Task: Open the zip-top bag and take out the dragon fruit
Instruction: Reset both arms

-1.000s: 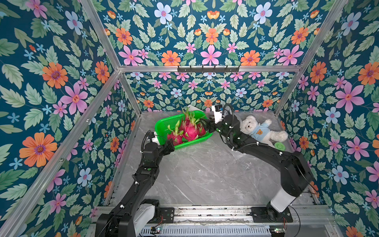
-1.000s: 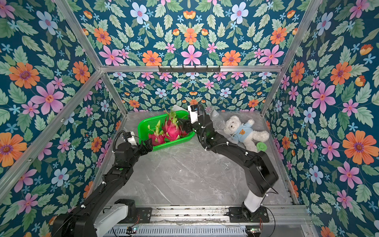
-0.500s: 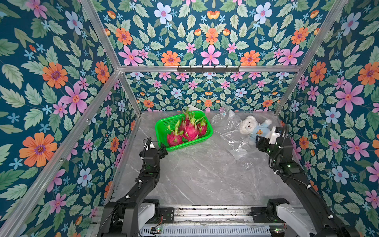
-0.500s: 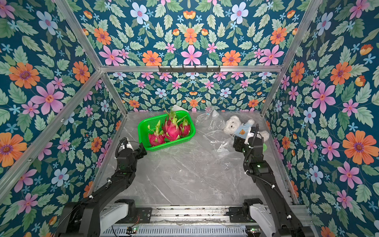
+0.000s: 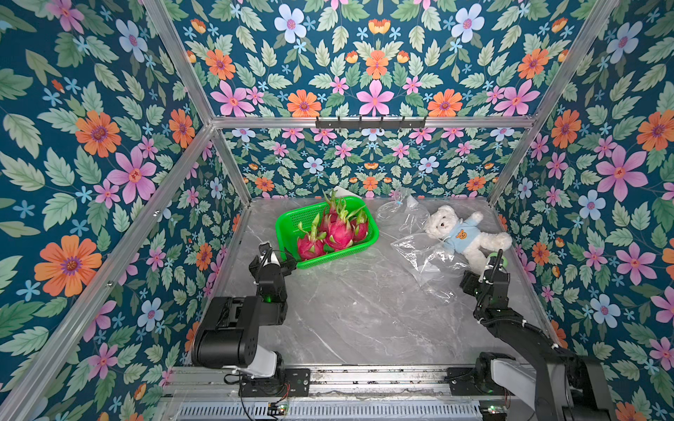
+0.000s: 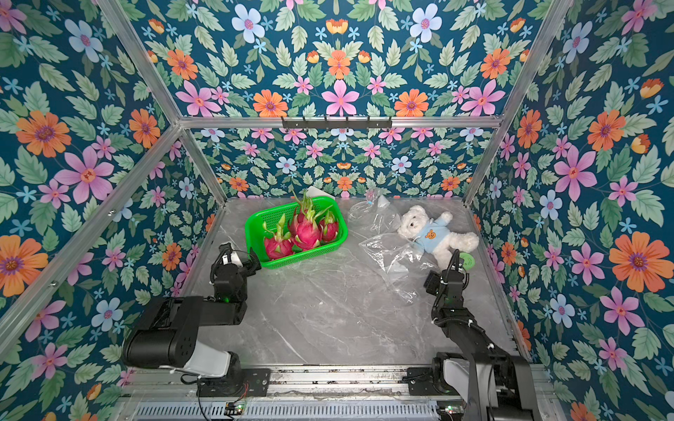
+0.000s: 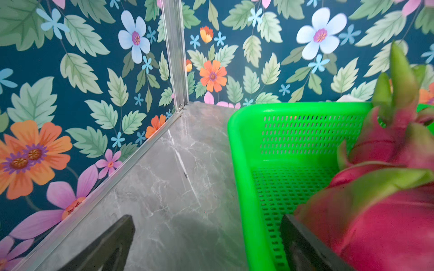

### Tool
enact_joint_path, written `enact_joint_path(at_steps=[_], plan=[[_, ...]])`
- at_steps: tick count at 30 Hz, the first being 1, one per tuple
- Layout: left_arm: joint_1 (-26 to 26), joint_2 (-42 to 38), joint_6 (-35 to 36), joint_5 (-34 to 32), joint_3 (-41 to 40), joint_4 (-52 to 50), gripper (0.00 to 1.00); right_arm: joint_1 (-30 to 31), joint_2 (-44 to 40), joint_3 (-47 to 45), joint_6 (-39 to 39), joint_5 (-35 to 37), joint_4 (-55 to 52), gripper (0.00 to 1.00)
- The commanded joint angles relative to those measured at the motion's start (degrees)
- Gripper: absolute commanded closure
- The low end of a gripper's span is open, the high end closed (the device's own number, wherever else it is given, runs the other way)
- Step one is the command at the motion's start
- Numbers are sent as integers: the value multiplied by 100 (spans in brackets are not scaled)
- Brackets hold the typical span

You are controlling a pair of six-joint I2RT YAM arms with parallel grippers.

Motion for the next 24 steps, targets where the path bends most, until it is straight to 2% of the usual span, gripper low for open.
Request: enact_joint_path(at_steps=[1, 3, 7, 9, 11, 12, 14, 16, 18, 20, 24], plan=[[17, 97, 347, 439, -13, -182, 1, 18, 516, -20, -497, -198, 2151, 25], [4, 221, 453, 497, -115, 283, 1, 10, 858, 88, -554, -358, 2168, 25], [18, 190, 410, 489, 61, -149, 1, 123, 1929, 6, -857, -638, 3636, 26], [8, 180, 412, 471, 44, -144, 1, 222, 1536, 310, -1006, -825, 2322, 26], [9, 197, 405, 486, 62, -148, 1, 251, 1841, 428, -1059, -829, 2638, 26], [14, 183, 405, 487, 57, -162, 1, 243, 1667, 536, -1006, -844, 2066, 25], [12, 182, 405, 485, 55, -159, 1, 239, 1819, 454, -1023, -800, 2509, 1], [13, 183, 405, 487, 58, -172, 1, 238, 1660, 528, -1006, -806, 2050, 1], [16, 191, 404, 487, 62, -157, 1, 242, 1791, 459, -1013, -788, 2454, 1], [17, 192, 397, 501, 78, -202, 1, 241, 1689, 510, -1004, -797, 2132, 1], [17, 182, 418, 496, 45, -146, 1, 244, 1737, 486, -1007, -805, 2284, 1]])
